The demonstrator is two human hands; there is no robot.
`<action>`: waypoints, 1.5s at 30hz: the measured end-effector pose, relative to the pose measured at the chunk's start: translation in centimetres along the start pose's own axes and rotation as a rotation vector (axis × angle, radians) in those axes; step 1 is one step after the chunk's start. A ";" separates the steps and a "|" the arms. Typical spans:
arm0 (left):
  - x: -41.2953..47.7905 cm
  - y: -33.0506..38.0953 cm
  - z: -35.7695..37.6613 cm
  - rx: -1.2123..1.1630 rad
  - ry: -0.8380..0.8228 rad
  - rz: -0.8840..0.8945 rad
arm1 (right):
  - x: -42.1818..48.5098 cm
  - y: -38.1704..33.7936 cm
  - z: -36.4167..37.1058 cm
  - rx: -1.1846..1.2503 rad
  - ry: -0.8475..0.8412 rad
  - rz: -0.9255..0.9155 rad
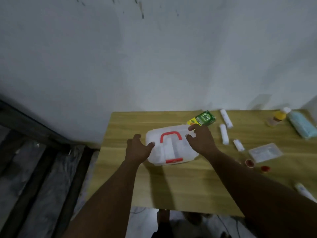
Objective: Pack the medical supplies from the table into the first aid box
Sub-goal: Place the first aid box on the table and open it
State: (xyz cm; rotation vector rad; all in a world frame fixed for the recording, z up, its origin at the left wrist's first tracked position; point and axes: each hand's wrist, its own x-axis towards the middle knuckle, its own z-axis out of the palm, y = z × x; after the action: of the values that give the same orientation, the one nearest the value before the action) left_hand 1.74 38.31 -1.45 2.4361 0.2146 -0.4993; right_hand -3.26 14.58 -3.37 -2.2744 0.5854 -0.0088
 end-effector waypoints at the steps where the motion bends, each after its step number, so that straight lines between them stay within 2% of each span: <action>1: 0.4 -0.6 0.2 -0.047 -0.061 -0.012 | -0.3 0.0 0.4 -0.012 0.038 0.008; 4: 1.2 -1.1 1.0 -0.174 -0.148 0.026 | -0.8 0.1 1.0 -0.027 0.092 0.023; 9: 1.7 0.1 1.6 -0.186 -0.149 0.135 | -0.6 0.1 0.6 -0.098 0.121 0.038; 14: 2.0 0.8 2.4 -0.180 -0.102 0.152 | -0.4 0.8 0.4 -0.098 0.152 -0.005; 18: 2.1 0.1 3.6 -0.236 0.002 0.194 | 0.6 2.5 1.2 -0.101 0.192 -0.173; 24: 2.6 -1.7 6.3 -0.328 0.172 0.274 | 2.0 4.6 2.8 -0.048 0.319 -0.306; 31: 2.9 -2.8 7.5 -0.332 0.323 0.385 | 1.3 5.2 3.6 0.071 0.409 -0.344; 35: 1.2 -3.1 8.5 -0.197 0.535 0.541 | -0.5 5.6 3.3 0.041 0.378 -0.354; 37: 0.4 -3.5 8.9 -0.171 0.530 0.579 | -1.9 6.1 3.6 0.048 0.387 -0.343; 42: -0.6 -3.7 8.9 -0.030 0.390 0.574 | -5.6 6.9 4.0 0.227 0.410 -0.296; 45: -1.1 -3.9 9.5 -0.068 0.385 0.574 | -7.8 6.6 5.2 0.314 0.583 -0.144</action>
State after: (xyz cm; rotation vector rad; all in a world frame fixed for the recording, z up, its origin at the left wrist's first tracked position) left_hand -3.19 35.47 -10.09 2.3595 -0.3016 0.2264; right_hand -11.99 17.45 -10.21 -1.9863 0.6566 -0.8001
